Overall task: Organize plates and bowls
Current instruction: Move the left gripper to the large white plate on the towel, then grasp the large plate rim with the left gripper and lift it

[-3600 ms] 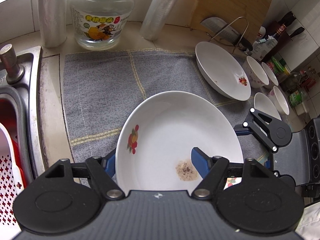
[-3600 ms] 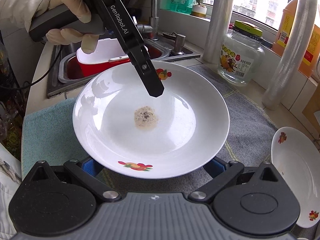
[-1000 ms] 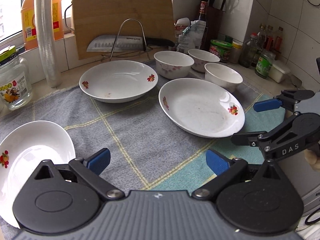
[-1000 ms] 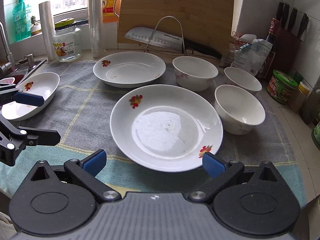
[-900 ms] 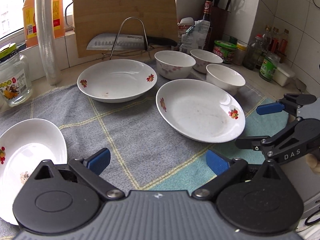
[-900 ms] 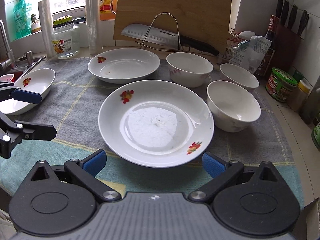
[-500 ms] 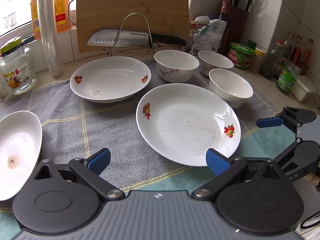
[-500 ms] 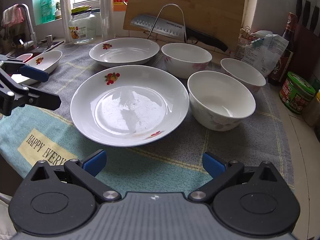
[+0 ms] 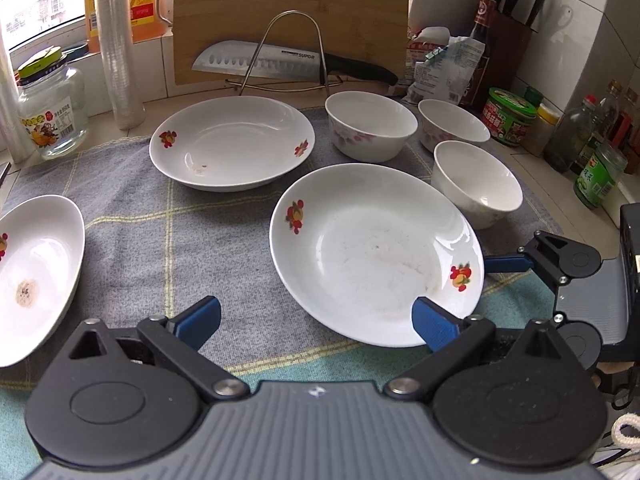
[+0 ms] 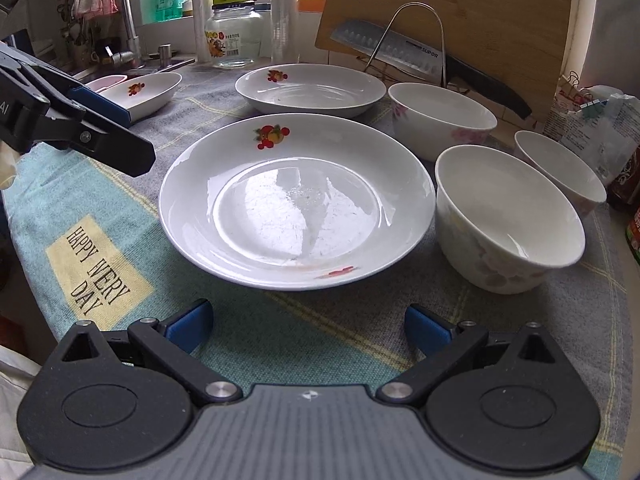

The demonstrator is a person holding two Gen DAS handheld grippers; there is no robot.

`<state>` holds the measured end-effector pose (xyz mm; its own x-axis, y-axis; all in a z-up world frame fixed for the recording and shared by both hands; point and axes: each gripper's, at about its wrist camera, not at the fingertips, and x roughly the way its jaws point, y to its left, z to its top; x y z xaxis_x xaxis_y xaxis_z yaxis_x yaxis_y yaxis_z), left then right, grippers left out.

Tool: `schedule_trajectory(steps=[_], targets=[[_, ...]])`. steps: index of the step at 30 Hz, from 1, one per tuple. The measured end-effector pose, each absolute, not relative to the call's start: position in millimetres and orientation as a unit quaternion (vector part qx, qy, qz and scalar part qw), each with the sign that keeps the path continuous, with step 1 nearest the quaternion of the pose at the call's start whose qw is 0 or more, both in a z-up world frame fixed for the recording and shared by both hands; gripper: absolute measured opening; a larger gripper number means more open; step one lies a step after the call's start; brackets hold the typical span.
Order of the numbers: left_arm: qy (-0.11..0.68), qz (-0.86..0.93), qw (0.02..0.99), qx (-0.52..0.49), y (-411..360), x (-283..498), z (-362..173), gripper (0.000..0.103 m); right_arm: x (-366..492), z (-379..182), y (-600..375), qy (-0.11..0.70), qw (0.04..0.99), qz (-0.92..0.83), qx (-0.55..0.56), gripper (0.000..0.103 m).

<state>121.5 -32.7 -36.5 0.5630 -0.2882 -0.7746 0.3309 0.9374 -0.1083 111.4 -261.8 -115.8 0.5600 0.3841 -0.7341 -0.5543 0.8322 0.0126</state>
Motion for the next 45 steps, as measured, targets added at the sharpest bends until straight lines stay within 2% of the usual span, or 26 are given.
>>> schedule_trajectory(steps=[25,45], targets=[[0.532,-0.31,0.788,0.027,-57,241,-78,0.101,127,-124,-244,0.366,0.884,0.271,-0.105,0.103],[0.531,-0.389,0.751,0.043,-71,269,-80,0.102,120,-125,-243,0.359,0.889,0.265,-0.1,0.103]])
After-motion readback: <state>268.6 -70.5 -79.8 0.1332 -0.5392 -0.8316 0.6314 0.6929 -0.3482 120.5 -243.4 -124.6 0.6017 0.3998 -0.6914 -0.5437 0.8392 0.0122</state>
